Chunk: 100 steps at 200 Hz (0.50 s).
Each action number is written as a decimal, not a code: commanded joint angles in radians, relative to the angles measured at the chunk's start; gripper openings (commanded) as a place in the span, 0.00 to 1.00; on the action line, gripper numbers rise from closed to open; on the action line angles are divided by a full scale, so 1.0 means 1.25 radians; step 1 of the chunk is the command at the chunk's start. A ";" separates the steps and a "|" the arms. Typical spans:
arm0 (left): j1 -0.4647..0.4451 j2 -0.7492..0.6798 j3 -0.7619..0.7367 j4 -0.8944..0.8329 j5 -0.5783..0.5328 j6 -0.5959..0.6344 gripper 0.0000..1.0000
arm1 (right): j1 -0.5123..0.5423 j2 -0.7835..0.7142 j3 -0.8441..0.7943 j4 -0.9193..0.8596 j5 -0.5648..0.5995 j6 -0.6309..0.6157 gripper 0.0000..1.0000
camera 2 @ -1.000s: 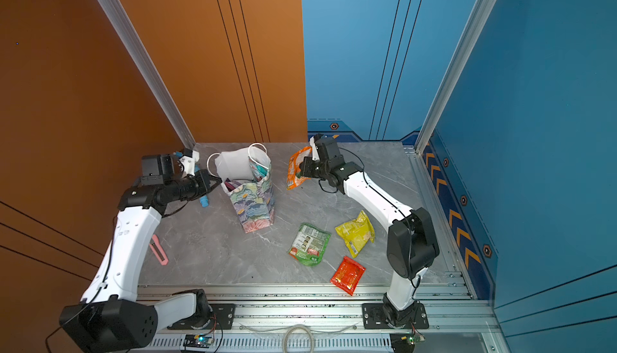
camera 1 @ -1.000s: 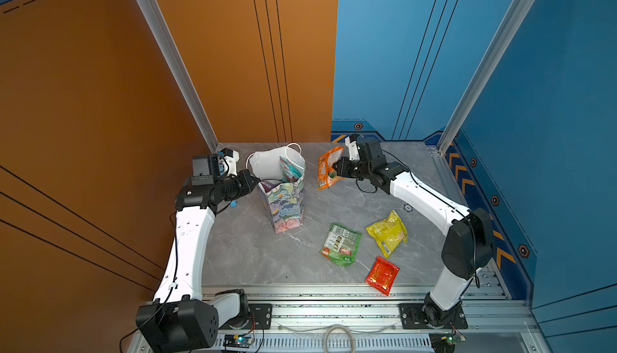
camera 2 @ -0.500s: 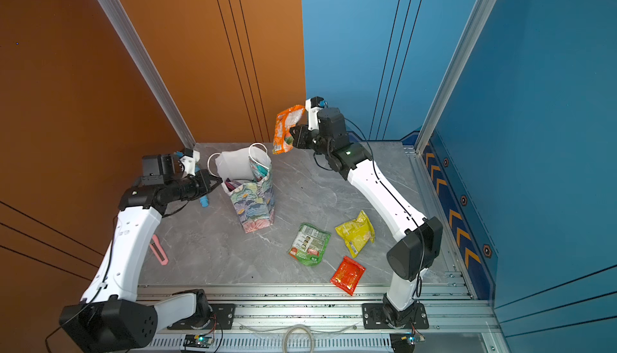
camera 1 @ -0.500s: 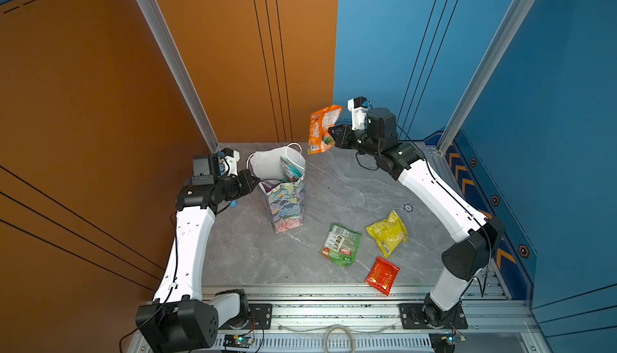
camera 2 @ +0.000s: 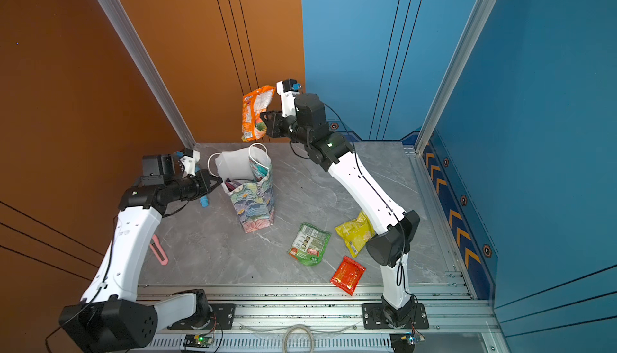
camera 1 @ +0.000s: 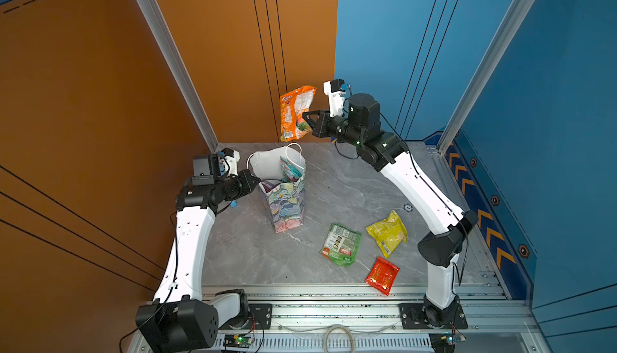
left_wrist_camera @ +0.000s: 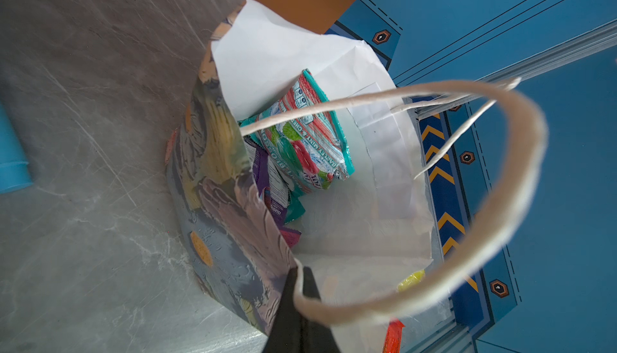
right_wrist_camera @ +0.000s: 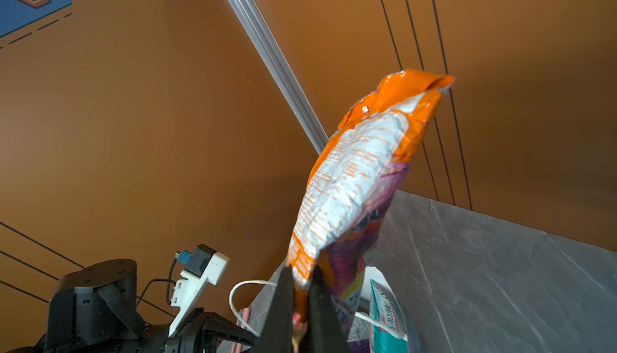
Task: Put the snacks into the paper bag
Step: 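Carry the orange Fruits bag over the paper bag opening and lower it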
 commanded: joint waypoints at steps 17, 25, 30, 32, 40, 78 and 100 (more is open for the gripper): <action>-0.006 -0.010 -0.002 0.026 0.025 0.002 0.00 | 0.051 0.049 0.076 -0.022 -0.044 -0.013 0.00; -0.006 -0.010 0.000 0.027 0.025 0.004 0.00 | 0.057 0.055 0.076 -0.023 -0.044 -0.013 0.00; -0.006 -0.010 0.000 0.026 0.024 0.004 0.00 | 0.060 0.056 0.076 -0.023 -0.044 -0.013 0.00; -0.006 -0.010 0.001 0.026 0.024 0.004 0.00 | 0.061 0.058 0.076 -0.023 -0.045 -0.013 0.00; -0.006 -0.011 0.000 0.027 0.024 0.004 0.00 | 0.064 0.062 0.075 -0.027 -0.047 -0.013 0.00; -0.006 -0.004 0.001 0.026 0.025 0.004 0.00 | 0.071 0.068 0.070 -0.054 -0.049 -0.015 0.00; -0.007 -0.005 0.001 0.027 0.025 0.004 0.00 | 0.070 0.062 0.041 -0.059 -0.039 -0.020 0.00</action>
